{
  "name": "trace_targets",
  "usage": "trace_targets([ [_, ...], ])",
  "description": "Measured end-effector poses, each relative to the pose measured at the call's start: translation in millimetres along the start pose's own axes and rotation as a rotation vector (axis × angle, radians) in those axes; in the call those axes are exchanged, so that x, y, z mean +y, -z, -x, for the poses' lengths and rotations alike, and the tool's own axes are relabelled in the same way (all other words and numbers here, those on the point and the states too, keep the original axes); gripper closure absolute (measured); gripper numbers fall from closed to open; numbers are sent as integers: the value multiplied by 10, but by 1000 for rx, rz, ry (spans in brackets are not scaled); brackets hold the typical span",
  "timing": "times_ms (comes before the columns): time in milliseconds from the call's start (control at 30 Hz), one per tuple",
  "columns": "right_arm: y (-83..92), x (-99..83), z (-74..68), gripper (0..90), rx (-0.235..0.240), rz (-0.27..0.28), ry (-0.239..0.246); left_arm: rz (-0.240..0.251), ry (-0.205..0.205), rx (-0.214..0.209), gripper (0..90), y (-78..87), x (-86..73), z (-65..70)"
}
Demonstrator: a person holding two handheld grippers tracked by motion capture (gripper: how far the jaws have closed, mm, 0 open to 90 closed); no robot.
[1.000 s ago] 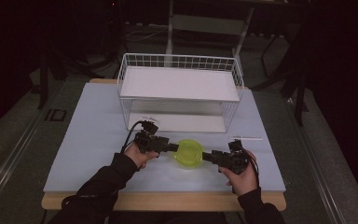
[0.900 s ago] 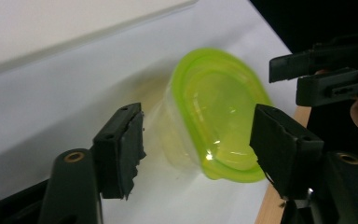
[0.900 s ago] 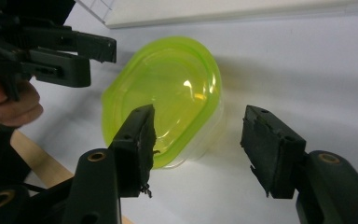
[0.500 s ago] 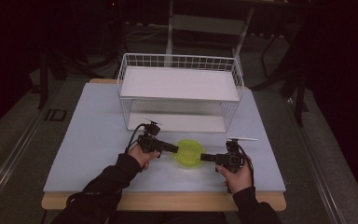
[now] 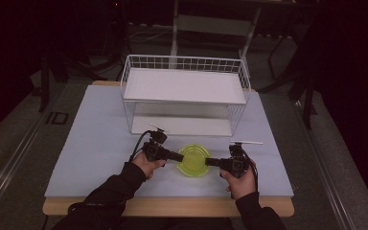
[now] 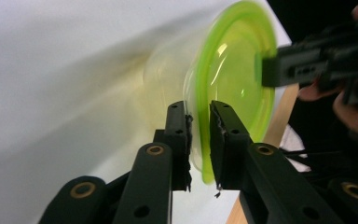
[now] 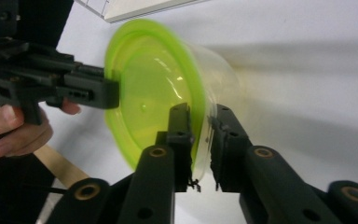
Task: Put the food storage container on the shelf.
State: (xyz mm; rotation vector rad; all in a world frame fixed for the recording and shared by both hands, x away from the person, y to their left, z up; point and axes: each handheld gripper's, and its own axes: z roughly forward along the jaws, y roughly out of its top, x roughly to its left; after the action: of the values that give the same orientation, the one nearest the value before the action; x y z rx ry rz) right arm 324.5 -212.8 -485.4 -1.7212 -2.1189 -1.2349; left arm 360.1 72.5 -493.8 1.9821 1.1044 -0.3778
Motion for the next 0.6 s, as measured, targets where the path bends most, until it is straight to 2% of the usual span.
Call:
trace_targets([
  [167,38,6,-97,805,-32,12,59,13,-4,10,812,61,-21,49],
  [367,116,69,-218,805,-23,32,107,59,-11,7,817,226,-10,141],
  [600,282,206,-437,805,-11,83,176,119,-33,8,818,493,68,302],
])
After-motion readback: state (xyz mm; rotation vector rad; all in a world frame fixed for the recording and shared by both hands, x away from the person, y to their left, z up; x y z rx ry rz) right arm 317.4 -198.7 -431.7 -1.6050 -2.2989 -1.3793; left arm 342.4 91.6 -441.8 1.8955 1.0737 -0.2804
